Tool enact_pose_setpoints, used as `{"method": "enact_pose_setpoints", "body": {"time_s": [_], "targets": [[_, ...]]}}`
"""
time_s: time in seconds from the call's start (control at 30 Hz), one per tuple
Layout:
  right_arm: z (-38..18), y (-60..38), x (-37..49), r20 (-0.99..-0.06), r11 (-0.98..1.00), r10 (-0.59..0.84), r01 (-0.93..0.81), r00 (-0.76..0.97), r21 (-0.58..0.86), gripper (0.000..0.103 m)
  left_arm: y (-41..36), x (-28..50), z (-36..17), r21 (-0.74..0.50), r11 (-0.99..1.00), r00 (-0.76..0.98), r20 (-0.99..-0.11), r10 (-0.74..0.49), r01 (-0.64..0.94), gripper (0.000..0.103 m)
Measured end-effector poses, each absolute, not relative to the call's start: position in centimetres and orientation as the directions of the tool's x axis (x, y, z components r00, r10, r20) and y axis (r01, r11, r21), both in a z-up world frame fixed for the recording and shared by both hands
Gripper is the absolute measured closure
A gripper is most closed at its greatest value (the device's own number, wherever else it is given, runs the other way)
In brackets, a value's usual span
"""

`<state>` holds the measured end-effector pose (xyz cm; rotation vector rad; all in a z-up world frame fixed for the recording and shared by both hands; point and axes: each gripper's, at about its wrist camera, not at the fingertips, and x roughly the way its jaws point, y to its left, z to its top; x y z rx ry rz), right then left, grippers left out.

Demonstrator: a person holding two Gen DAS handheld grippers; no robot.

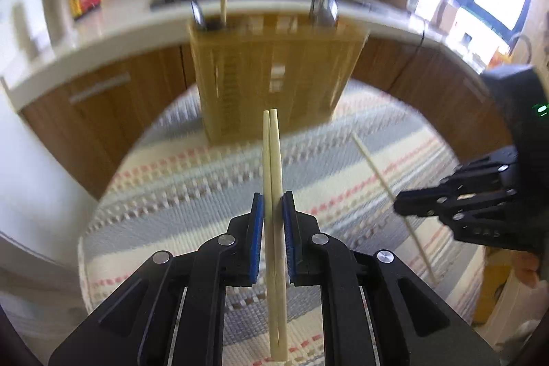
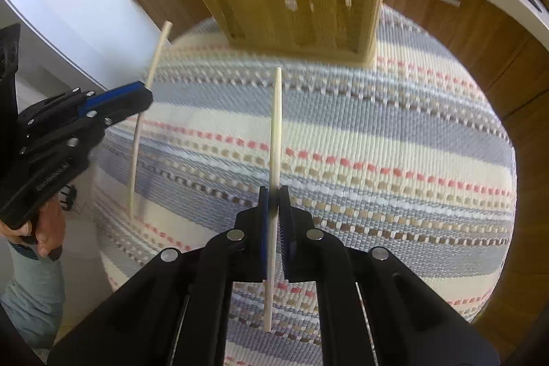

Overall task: Organize utensils
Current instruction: 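Lift the chopsticks and lower them upright into the caddy, releasing both tools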

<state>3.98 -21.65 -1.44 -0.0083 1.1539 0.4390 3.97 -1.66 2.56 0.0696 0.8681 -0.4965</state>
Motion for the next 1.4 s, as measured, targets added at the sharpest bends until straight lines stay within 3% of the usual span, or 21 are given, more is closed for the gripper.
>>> {"method": "enact_pose_setpoints", "body": {"time_s": [0.33, 0.6, 0.93, 1.1, 1.4], "targets": [[7.3, -23.9, 4.1, -0.761, 0.888, 0.413, -0.405, 0.500, 0.216, 0.099, 0.7, 2.4, 13.1, -0.132, 0.876, 0.728, -0.506, -0.462, 0.464, 0.094], [13.5, -23.6, 5.6, -0.602, 0.891, 0.434, -0.418, 0.670, 0.176, 0.099, 0.7, 4.2, 17.5, -0.127, 0.887, 0.821, -0.338, -0.460, 0.444, 0.094], [16.9, -26.0, 9.3, -0.276, 0.920, 0.392, -0.372, 0.877, 0.125, 0.099, 1.4, 8.4, 19.2, -0.163, 0.887, 0.881, -0.137, -0.454, 0.432, 0.094], [16.6, -26.0, 11.8, -0.203, 0.941, 0.339, -0.327, 0.919, 0.091, 0.099, 0.8, 10.8, 18.1, -0.147, 0.888, 0.888, -0.092, -0.450, 0.435, 0.094], [13.3, -25.0, 13.9, -0.139, 0.966, 0.259, -0.256, 0.956, 0.040, 0.099, 0.3, 14.2, 14.6, -0.150, 0.913, 0.914, -0.091, -0.394, 0.379, 0.093]]}}
